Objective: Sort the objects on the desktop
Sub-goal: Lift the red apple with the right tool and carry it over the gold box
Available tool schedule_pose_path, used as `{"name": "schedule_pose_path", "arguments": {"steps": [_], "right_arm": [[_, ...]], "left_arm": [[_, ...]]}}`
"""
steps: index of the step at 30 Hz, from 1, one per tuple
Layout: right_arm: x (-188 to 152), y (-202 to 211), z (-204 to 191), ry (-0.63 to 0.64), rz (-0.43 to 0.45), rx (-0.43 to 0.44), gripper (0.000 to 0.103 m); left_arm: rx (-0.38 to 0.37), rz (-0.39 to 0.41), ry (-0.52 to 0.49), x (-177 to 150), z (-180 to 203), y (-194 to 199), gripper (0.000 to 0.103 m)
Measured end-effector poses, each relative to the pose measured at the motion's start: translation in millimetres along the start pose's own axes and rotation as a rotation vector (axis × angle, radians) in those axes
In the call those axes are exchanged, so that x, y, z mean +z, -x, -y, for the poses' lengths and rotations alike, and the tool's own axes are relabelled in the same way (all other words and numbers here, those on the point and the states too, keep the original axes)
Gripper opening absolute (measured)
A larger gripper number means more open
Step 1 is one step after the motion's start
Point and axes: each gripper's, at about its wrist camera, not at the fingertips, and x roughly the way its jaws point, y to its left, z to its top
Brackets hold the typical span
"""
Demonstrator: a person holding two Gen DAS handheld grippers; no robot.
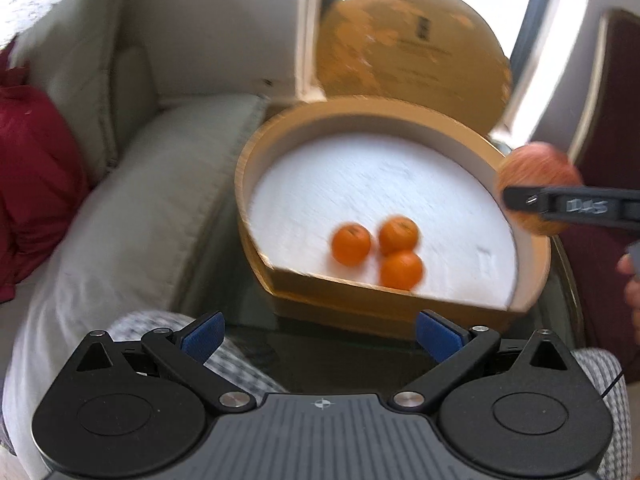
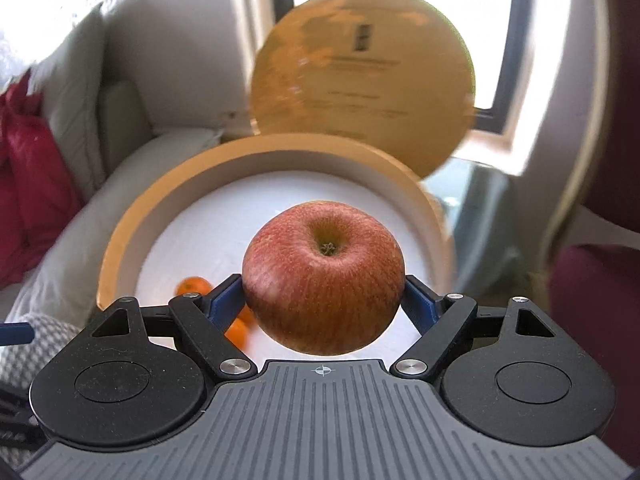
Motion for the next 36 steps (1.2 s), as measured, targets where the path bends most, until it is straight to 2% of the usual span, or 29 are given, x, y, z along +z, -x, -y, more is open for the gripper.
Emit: {"name": "schedule_pose_path", "arguments": {"steps": [8,12,18,30,36], "right_arm": [[23.7,-86.2,-52.0,0.036,-0.05,0.006,0.084],[31.2,-119.9,-65.1,0.045,-0.06,-0.015,0.084],[31.8,-156.8,-76.4,0.054,-0.118,-0.019,0.084],[23.8,-156.4,-81.1,0.074,-0.162,0.002,0.089],[32.8,-111.6,-73.0,0.008,-0.089,0.035,0.092]], "left_arm": [[0.09,0.011,0.089,12.3,-47.1,-18.4,0.102],[0.097,-0.007,0.13,15.2,-63.7,-28.2,0.102],[0.075,-0.025,0.141,15.6,-71.0,-37.1,0.102],[0.069,-0.03,0.132,15.1,-66.8,-35.4,0.102],[0.081,-0.009,0.112,14.7,-59.6,-18.4,0.102]]}}
